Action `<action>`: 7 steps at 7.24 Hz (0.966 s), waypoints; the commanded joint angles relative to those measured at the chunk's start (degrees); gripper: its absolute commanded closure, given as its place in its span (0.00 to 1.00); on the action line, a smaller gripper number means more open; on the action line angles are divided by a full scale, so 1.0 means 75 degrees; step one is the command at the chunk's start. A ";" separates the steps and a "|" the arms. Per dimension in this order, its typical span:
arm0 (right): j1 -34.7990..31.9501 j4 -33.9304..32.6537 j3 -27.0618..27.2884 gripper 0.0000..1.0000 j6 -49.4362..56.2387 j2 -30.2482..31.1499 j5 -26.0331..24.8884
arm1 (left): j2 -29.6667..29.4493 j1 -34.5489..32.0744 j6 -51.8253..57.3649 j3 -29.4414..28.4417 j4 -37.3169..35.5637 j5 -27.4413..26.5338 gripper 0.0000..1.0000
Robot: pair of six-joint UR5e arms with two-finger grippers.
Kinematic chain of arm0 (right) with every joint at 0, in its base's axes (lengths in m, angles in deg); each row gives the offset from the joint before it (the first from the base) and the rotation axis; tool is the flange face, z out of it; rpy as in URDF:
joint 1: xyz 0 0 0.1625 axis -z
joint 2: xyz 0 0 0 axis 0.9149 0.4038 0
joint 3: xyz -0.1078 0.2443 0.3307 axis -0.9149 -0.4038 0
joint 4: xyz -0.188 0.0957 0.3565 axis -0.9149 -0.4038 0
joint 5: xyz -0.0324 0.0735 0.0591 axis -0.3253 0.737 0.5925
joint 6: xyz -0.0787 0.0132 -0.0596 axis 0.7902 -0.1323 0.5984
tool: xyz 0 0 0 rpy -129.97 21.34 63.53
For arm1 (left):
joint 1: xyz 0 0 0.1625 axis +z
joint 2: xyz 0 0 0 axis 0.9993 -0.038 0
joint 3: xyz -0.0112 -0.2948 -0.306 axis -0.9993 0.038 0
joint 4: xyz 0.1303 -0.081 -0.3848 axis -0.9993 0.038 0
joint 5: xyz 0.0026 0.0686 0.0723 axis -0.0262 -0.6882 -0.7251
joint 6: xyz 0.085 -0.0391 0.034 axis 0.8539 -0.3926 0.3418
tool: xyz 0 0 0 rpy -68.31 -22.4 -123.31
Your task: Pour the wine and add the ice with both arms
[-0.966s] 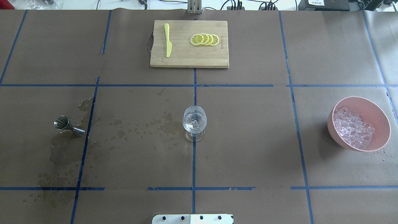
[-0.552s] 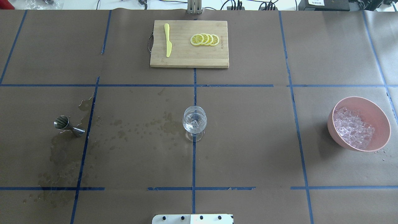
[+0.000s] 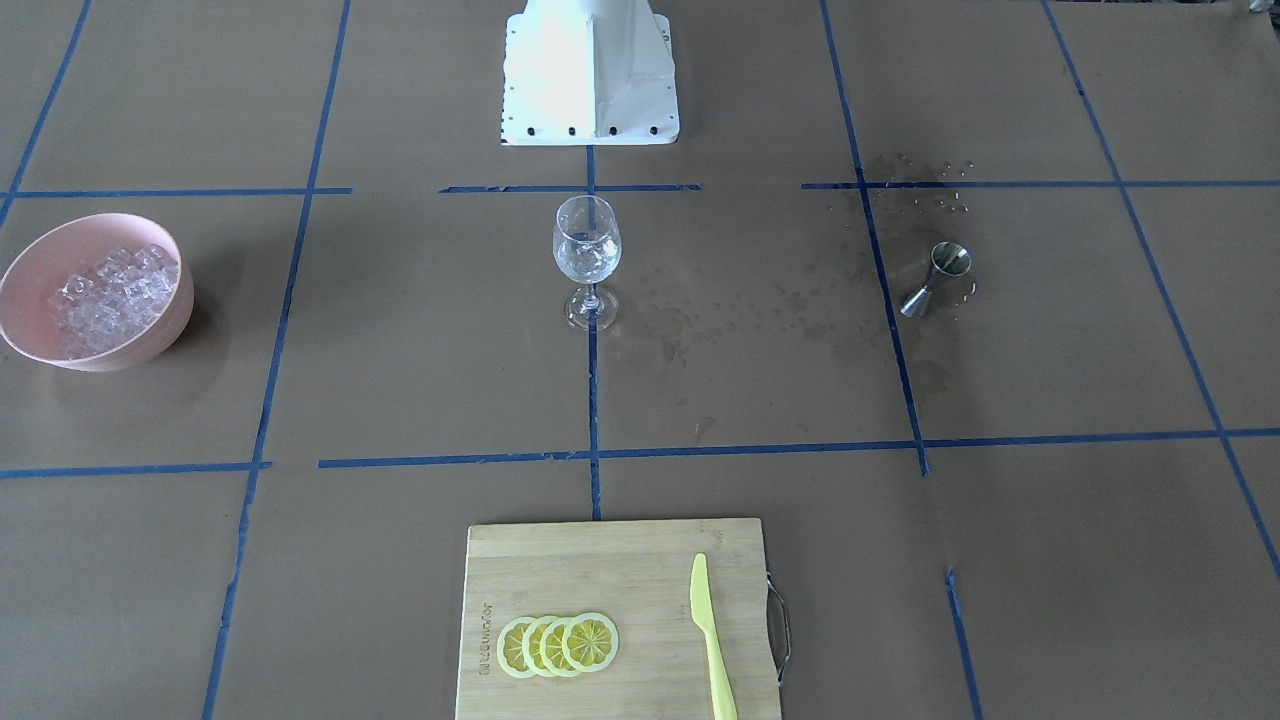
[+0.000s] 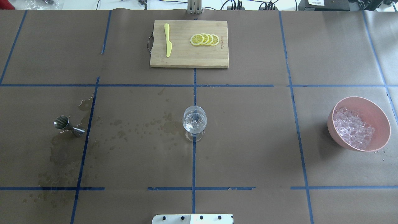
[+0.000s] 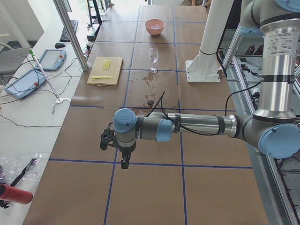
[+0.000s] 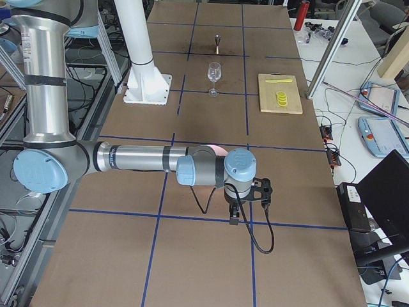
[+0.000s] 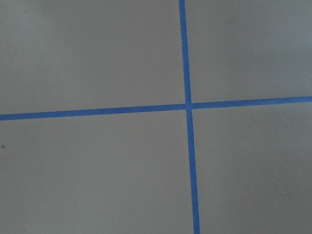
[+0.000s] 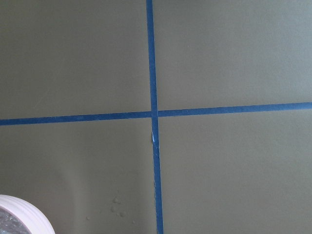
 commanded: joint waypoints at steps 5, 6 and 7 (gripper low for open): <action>0.0000 0.0017 0.0019 0.00 0.0039 -0.0024 -0.0006 | -0.0012 -0.0041 0.0021 0.0066 0.0526 0.0017 0.00; 0.0000 0.0017 0.0019 0.00 0.0040 -0.0024 -0.0006 | -0.0012 -0.0041 0.0021 0.0078 0.0563 0.0005 0.00; 0.0000 0.0006 0.0019 0.00 0.0051 -0.0024 -0.0006 | -0.0012 -0.0041 0.0021 0.0089 0.0563 0.0005 0.00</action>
